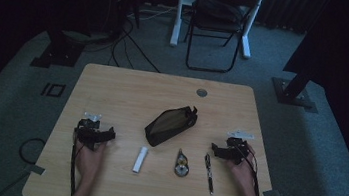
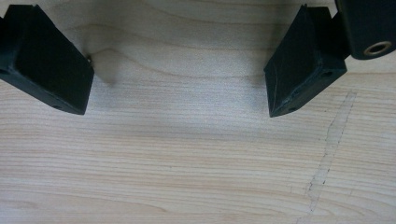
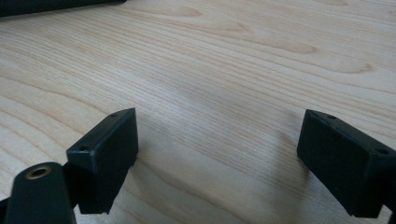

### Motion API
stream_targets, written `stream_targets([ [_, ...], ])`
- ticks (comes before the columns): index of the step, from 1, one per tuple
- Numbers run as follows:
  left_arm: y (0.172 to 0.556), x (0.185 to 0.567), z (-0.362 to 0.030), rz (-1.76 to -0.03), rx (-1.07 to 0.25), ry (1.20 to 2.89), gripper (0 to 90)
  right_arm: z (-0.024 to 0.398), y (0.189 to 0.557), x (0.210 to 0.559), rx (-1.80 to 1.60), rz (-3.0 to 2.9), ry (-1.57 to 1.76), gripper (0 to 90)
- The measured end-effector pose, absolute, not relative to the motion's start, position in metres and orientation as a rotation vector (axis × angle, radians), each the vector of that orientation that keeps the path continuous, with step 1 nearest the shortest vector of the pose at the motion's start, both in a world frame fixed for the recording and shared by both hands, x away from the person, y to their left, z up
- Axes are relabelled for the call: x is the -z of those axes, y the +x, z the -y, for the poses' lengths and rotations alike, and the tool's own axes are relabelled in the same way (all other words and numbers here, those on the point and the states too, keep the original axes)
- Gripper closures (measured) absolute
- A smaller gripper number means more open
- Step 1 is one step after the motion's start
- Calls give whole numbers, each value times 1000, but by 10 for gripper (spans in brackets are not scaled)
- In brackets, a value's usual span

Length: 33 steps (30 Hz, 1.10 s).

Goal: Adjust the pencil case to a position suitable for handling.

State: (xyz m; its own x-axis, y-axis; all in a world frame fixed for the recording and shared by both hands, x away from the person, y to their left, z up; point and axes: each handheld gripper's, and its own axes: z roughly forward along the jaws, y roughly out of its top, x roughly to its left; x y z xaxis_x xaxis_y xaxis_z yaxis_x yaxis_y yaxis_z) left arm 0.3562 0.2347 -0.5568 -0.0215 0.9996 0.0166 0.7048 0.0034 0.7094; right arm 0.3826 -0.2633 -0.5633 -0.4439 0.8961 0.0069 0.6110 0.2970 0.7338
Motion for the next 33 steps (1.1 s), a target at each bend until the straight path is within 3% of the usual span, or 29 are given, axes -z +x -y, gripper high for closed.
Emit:
stream_targets([
  [10, 354, 557, -233, -1773, -757, 1755, 82, 263, 383, 563, -962, -2189, 1319, 127],
  [13, 354, 557, -233, -1773, -756, 1756, 82, 264, 383, 563, -958, -2194, 1319, 151],
  [14, 354, 557, -233, -1773, -756, 1756, 82, 265, 383, 560, -942, -2198, 1330, 205],
  [33, 354, 557, -233, -1767, -755, 1759, 83, 245, 378, 520, -1034, -2139, 1171, 292],
])
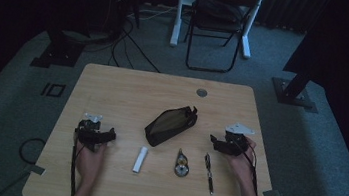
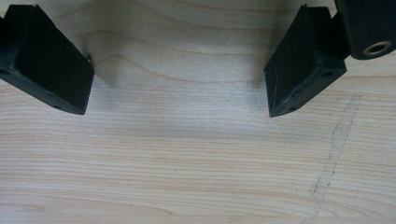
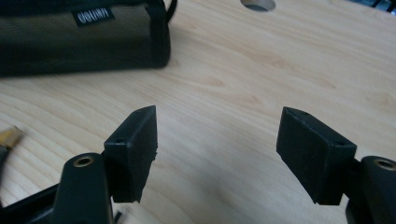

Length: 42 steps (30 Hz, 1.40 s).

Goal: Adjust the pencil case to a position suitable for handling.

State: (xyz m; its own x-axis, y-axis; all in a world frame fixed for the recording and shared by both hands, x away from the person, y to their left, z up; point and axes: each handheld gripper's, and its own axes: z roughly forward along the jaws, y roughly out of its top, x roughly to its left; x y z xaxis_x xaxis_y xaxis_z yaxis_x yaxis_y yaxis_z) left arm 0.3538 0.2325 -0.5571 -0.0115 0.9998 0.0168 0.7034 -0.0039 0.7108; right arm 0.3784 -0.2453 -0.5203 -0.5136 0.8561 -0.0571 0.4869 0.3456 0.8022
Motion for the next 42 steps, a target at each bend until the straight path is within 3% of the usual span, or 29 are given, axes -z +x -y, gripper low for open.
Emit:
stream_targets([
  [18, 354, 557, -231, -1759, -750, 1765, 83, 212, 406, 496, -1124, -2139, 1114, 310],
  [42, 354, 557, -231, -1755, -749, 1769, 83, 164, 455, 500, -1103, -2186, 1119, 325],
])
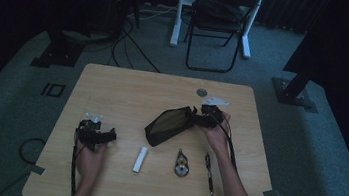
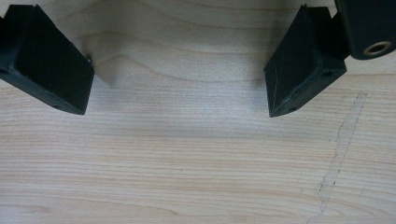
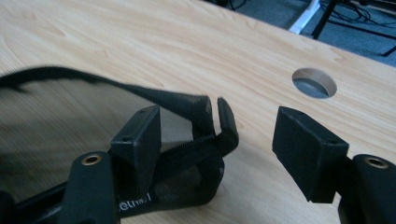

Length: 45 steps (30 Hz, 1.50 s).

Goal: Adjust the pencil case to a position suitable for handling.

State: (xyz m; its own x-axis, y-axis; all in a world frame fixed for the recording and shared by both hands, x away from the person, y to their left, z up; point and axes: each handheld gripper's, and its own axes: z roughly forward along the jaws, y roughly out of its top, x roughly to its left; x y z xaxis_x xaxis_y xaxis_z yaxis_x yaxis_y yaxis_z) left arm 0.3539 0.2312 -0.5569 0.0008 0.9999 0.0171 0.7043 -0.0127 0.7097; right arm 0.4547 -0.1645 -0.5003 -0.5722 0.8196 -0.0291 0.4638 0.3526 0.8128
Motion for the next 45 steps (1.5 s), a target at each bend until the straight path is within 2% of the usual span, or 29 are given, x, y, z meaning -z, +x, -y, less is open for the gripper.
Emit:
stream_targets([
  [15, 354, 557, -231, -1752, -748, 1774, 83, 182, 415, 502, -1094, -2281, 1064, 317],
  [20, 354, 557, -231, -1751, -748, 1774, 83, 179, 406, 492, -1151, -2287, 980, 332],
  [27, 354, 557, -231, -1751, -748, 1773, 83, 168, 429, 486, -1143, -2336, 936, 425],
  [32, 354, 557, -231, -1750, -748, 1775, 83, 158, 435, 489, -1111, -2381, 918, 454],
  [37, 354, 557, -231, -1750, -747, 1776, 83, 154, 439, 495, -1032, -2400, 924, 630],
  [45, 354, 557, -231, -1750, -748, 1773, 83, 171, 433, 492, -980, -2362, 985, 734],
])
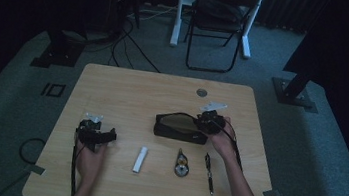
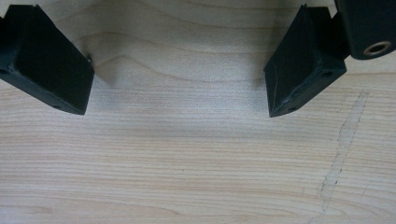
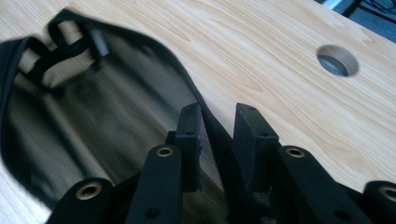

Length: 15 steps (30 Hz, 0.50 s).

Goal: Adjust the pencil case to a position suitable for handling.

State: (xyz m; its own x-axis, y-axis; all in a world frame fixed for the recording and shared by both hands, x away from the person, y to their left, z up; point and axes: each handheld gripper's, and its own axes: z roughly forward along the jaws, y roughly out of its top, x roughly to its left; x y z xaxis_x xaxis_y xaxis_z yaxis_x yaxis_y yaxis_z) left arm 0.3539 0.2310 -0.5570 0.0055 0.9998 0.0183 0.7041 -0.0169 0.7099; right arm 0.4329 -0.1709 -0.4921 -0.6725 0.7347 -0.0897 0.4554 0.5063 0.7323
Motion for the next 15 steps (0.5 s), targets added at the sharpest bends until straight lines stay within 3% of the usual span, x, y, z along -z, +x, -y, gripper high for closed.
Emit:
stream_targets([
  [15, 354, 557, -231, -1750, -748, 1774, 83, 193, 401, 491, -1024, -2368, 1012, 759],
])
